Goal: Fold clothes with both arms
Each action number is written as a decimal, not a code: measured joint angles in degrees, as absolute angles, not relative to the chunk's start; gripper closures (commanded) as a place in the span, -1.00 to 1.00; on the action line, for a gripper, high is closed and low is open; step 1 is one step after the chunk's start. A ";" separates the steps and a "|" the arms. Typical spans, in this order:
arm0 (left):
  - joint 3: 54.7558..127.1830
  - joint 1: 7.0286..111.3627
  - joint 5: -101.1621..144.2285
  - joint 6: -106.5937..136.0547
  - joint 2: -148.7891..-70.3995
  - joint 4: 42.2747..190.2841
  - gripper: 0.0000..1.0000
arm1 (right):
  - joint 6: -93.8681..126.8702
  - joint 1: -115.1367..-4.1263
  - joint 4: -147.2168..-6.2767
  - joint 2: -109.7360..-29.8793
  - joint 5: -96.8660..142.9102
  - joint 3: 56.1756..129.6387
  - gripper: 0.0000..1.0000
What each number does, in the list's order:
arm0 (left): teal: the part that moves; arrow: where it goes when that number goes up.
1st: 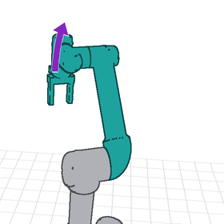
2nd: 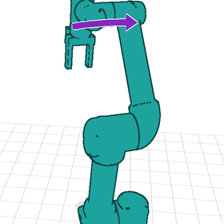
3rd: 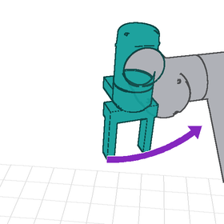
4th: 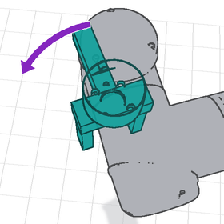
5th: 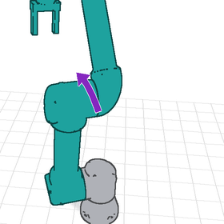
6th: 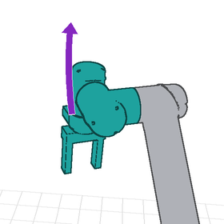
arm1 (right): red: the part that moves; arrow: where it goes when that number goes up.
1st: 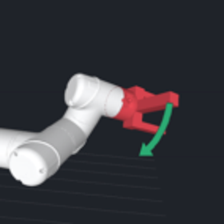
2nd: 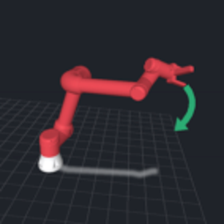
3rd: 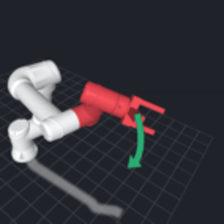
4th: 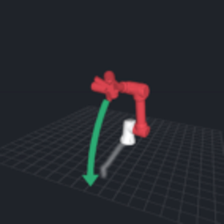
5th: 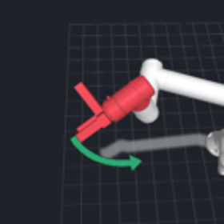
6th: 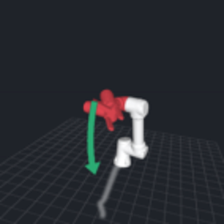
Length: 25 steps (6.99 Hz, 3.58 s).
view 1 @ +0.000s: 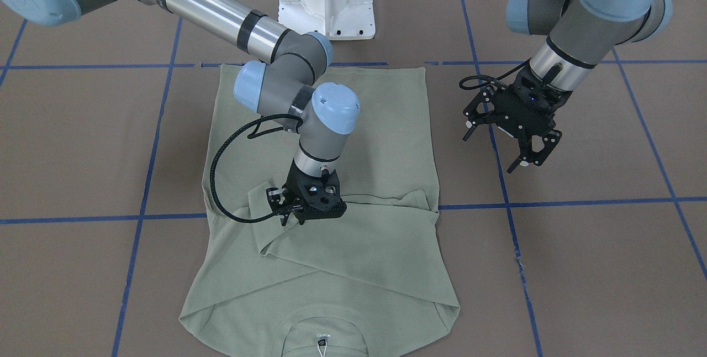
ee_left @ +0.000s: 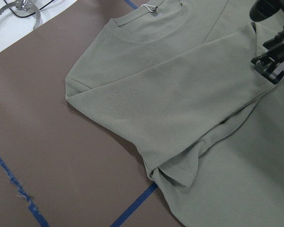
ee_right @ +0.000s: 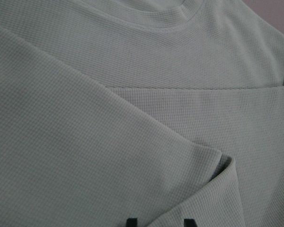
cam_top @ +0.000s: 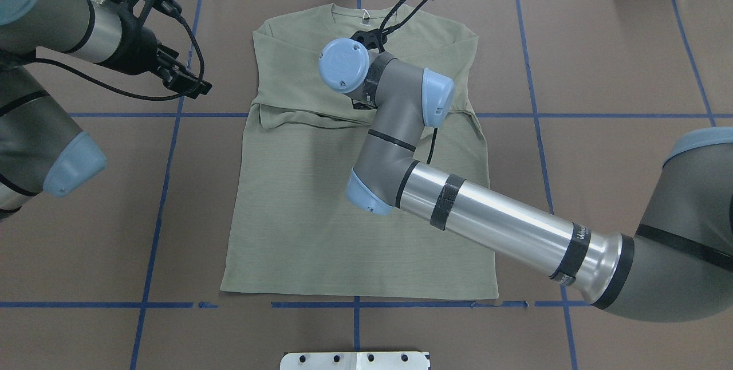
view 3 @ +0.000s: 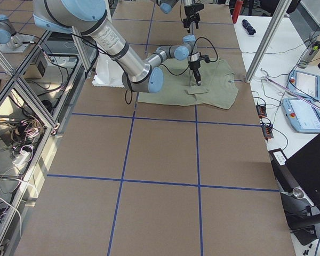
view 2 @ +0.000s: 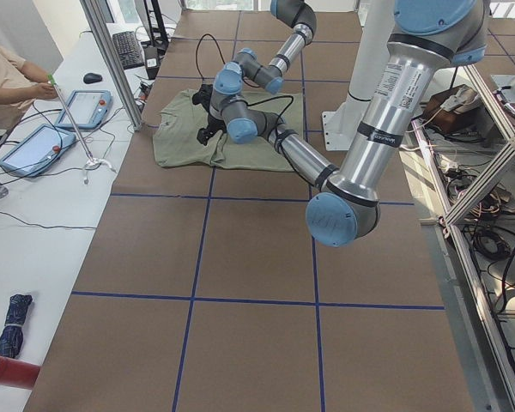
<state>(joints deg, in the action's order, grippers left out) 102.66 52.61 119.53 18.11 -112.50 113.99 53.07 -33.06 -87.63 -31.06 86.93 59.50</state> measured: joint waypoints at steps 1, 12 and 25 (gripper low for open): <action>102.66 52.59 119.53 18.11 -112.50 113.99 -1.00 | 52.66 -33.10 -87.66 -31.12 86.79 59.46 1.00; 102.97 52.12 119.35 23.89 -112.60 117.58 -1.00 | 40.27 -38.90 -89.61 -46.19 86.73 75.92 -0.54; 120.43 17.36 88.84 85.83 -95.20 118.75 -0.28 | 97.18 -11.60 -65.70 -92.11 79.24 126.70 -0.99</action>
